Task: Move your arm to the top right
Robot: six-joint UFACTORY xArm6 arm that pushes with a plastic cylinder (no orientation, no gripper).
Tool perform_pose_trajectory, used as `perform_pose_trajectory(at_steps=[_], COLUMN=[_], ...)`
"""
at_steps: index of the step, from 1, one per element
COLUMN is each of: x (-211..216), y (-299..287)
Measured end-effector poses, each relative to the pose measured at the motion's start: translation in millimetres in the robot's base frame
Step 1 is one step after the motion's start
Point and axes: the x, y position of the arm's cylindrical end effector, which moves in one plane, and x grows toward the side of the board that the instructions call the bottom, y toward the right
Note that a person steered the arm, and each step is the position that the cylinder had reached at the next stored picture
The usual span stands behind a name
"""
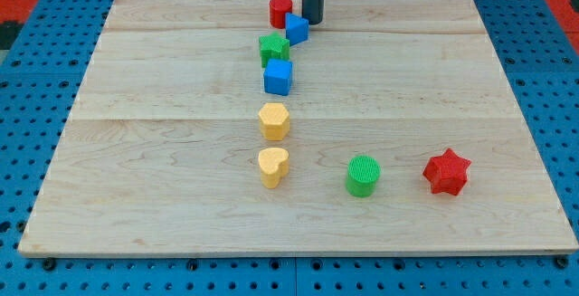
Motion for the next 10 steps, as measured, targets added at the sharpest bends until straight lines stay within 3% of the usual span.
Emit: perform_pose_trajectory(at_steps=[1,3,5,6,8,10], x=[3,14,19,44,50,43], y=[7,-33,7,5,8,97])
